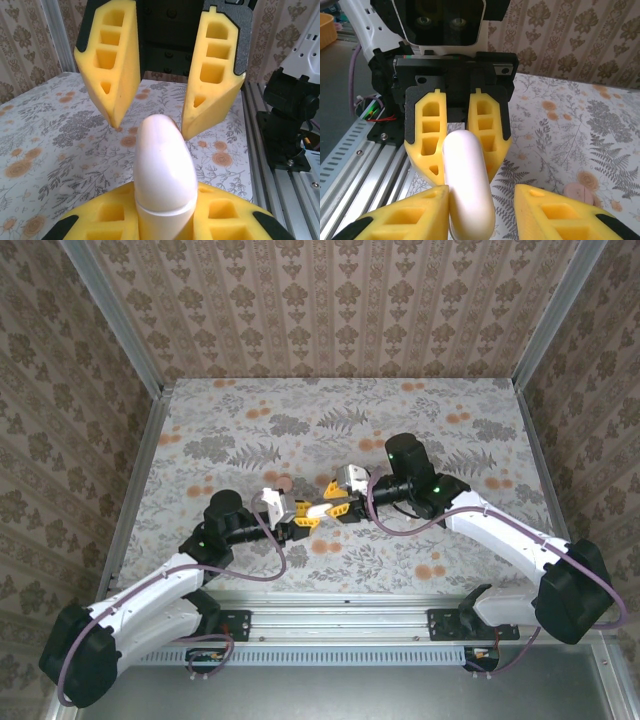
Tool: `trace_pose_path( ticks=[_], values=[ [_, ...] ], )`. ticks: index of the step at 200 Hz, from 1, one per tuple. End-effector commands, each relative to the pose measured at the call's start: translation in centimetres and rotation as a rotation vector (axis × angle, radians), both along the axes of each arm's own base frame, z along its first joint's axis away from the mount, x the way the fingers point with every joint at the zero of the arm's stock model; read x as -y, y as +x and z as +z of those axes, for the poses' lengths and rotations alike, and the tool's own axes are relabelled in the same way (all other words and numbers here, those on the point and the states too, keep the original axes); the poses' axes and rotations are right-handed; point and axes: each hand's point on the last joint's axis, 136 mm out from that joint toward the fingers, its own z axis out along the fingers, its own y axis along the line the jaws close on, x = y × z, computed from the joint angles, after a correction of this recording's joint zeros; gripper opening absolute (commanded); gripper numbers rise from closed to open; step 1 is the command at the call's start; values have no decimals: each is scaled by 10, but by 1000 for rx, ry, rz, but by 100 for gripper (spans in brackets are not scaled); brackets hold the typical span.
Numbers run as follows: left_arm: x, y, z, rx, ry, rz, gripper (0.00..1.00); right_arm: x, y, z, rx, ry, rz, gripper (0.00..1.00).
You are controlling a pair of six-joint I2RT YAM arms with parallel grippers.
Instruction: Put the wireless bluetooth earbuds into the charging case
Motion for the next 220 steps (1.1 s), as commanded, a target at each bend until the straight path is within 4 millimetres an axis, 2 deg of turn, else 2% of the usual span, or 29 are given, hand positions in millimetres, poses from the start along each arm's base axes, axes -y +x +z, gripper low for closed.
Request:
trace_pose_path(
  ticks=[1,97,137,154,176,220],
  values=[
    [3,-20,19,52,-38,-102,14,9,31,10,82,20,-137,38],
    [2,-14,18,54,-32,-72,14,19,33,15,114,35,-187,40],
    [2,-9,16,52,-32,-49,13,23,27,20,121,39,-190,41],
    [0,-2,11,43,-29,-13,13,28,26,21,115,34,-218,41],
    [-2,6,4,9,-15,19,13,34,36,17,60,2,-303,41],
    [-9,30,-10,-38,8,153,12,36,44,11,-8,-26,-355,41]
  ],
)
